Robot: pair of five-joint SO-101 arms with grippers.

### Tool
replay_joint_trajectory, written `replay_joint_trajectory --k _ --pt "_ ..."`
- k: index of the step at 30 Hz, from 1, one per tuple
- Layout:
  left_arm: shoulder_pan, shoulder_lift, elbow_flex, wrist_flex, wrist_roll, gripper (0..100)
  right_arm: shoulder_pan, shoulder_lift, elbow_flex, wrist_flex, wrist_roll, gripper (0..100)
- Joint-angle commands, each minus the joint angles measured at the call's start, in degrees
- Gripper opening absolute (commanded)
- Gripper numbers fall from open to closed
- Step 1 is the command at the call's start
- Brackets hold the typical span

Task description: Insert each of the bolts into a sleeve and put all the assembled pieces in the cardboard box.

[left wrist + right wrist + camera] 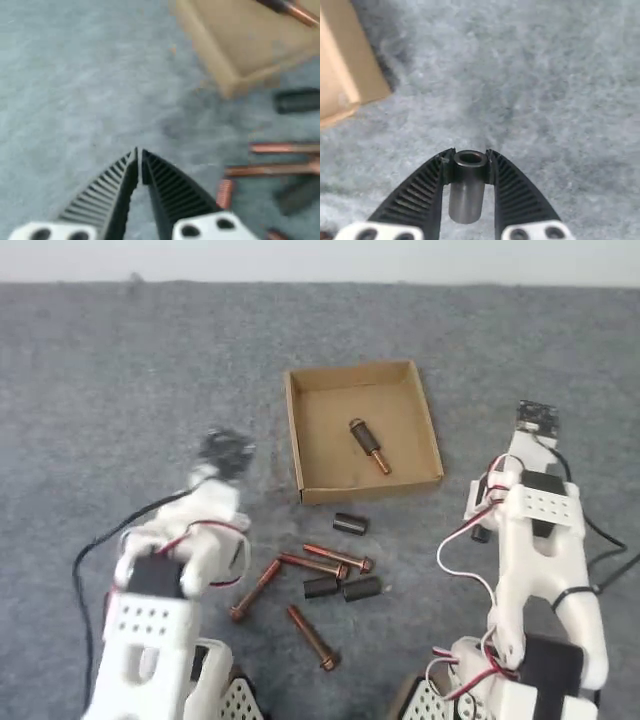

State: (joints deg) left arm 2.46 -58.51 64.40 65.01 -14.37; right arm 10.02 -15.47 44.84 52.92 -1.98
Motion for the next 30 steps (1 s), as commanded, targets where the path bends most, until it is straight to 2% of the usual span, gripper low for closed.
replay_joint_trajectory --k 1,10,15,27,30 --pt "6.24 10.55 -9.10 2.46 -8.53 2 3.82 -0.13 -1.67 -2.15 -0.53 0.6" --pt "28.40 27.60 -16.92 6.59 -22.86 2 7.16 7.08 -5.36 -3.21 -0.53 0.6" --pt "38.33 31.30 -17.27 5.98 -26.90 2 9.63 14.37 -10.55 -2.77 -0.53 0.6" --pt "39.38 42.90 -22.64 2.81 -31.38 2 9.80 18.86 -14.68 0.75 -0.53 0.6" --pt "39.03 45.80 -24.66 2.81 -31.38 6 9.80 18.95 -14.77 0.75 -0.53 0.6"
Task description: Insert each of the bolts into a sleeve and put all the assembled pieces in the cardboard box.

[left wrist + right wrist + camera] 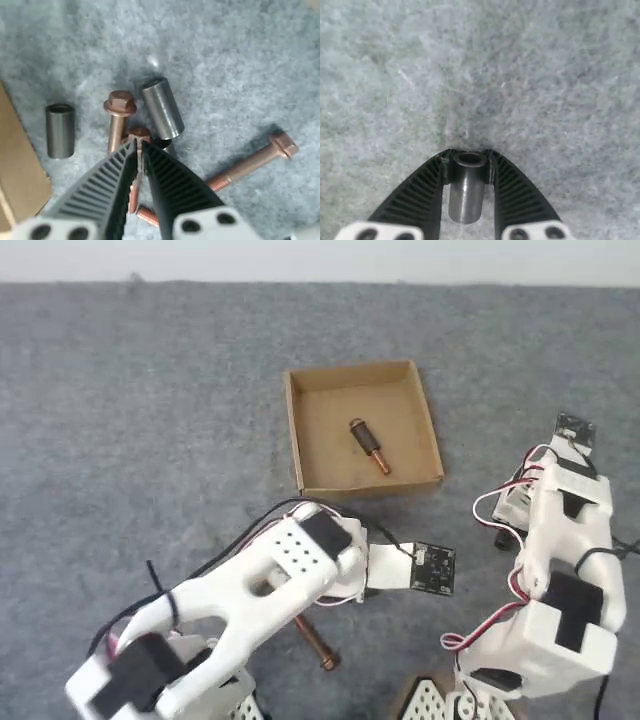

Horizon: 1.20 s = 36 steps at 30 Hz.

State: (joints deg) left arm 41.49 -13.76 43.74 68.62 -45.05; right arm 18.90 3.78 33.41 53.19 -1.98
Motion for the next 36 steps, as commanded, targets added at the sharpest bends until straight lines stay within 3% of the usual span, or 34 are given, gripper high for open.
replay_joint_trajectory --k 1,4,12,33,36 --pt "-0.70 1.85 -4.70 -0.79 -0.70 9 1.01 -0.31 -3.34 0.48 -0.44 0.6" --pt "-3.16 3.69 -6.46 -0.88 -0.70 16 1.01 -0.22 -3.34 0.48 -0.44 0.6" --pt "-7.56 8.35 -7.08 -8.70 -0.70 15 0.57 -0.13 -3.34 0.13 -0.44 0.6" --pt "-5.01 21.36 -16.04 -8.44 2.46 15 0.57 -0.04 -3.34 0.04 -0.44 0.6" --pt "-4.40 21.36 -14.64 -9.85 2.55 10 0.57 -0.04 -3.34 0.04 -0.44 0.6"
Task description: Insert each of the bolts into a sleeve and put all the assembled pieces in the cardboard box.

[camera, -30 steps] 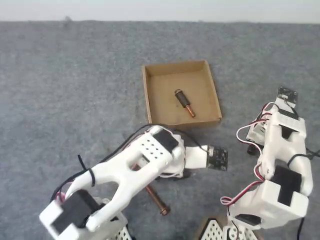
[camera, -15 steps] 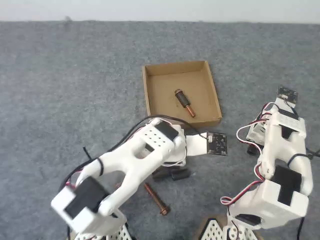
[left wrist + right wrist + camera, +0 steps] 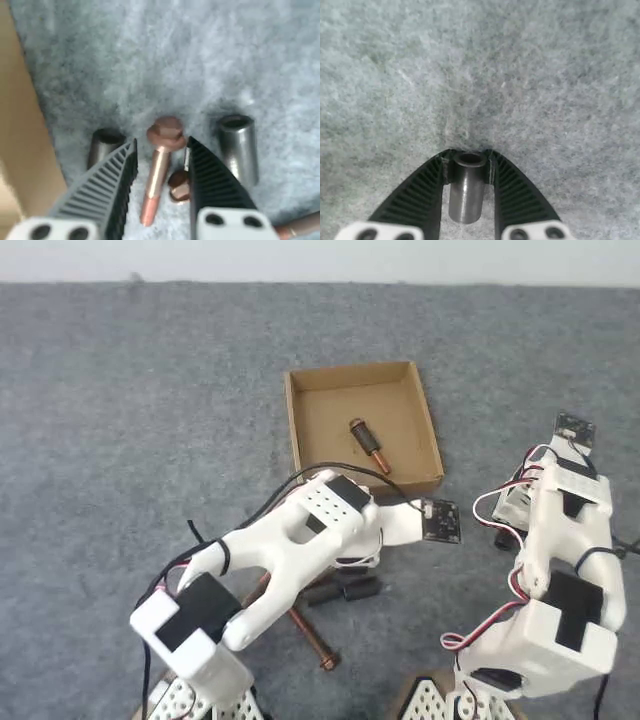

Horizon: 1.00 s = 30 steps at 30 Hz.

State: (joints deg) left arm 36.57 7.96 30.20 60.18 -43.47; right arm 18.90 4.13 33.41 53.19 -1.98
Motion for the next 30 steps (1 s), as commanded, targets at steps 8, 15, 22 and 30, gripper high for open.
replay_joint_trajectory --k 8,15,22,30 --pt "0.53 -0.53 0.84 -2.02 0.97 1 0.57 -0.40 -3.25 0.04 -0.44 0.6" --pt "0.53 -0.97 0.40 -2.37 6.42 1 0.57 -0.40 -3.16 0.04 -0.44 0.6" --pt "1.41 -1.05 -2.24 -2.11 14.68 1 0.57 -0.40 -3.16 0.04 -0.44 0.6" --pt "0.09 -0.79 -2.24 -2.11 15.65 12 0.57 -0.40 -3.08 0.04 -0.44 0.6"
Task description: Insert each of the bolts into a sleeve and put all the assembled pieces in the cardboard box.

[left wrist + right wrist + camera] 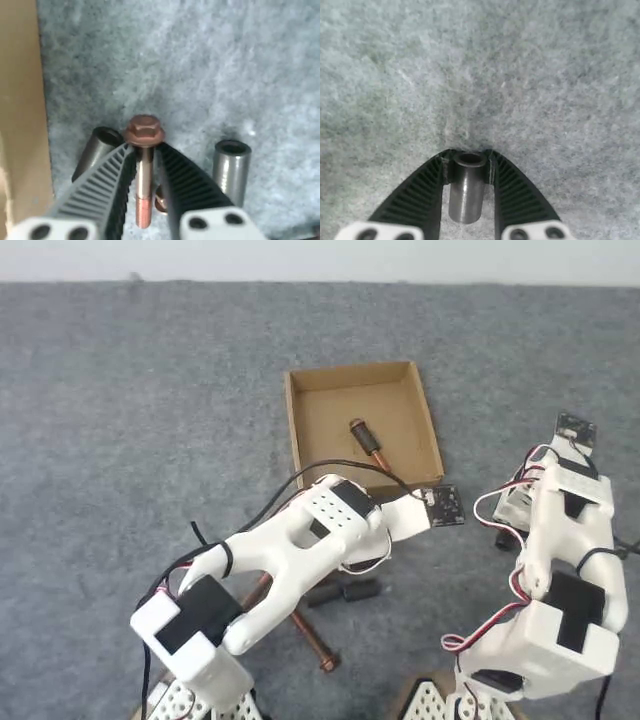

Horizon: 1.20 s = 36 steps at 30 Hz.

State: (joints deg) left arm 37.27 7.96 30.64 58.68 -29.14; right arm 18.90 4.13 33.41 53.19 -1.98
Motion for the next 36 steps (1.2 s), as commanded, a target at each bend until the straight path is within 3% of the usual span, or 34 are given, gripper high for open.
replay_joint_trajectory --k 1,7,11,17,21,28,36 --pt "-0.97 -0.62 -2.68 -0.79 2.55 13 0.57 -0.40 -3.08 0.04 -0.44 0.6" --pt "-1.58 0.09 -2.59 -3.78 9.58 15 0.57 -0.40 -3.08 0.13 -0.44 0.6" --pt "-1.58 2.64 -4.70 -2.20 9.67 14 0.57 -0.40 -3.08 0.13 -0.44 0.6" --pt "-1.14 8.26 -10.77 3.78 6.15 1 0.57 -0.40 -3.08 0.13 -0.44 0.6" --pt "-1.05 8.97 -11.56 5.19 5.98 1 0.57 -0.40 -3.08 0.13 -0.44 0.6" --pt "-1.05 2.90 -11.91 10.55 6.15 1 0.57 -0.40 -3.08 0.13 -0.44 0.6" --pt "-2.81 -8.79 -11.03 12.92 11.52 1 0.57 -0.40 -3.08 0.13 -0.44 0.6"
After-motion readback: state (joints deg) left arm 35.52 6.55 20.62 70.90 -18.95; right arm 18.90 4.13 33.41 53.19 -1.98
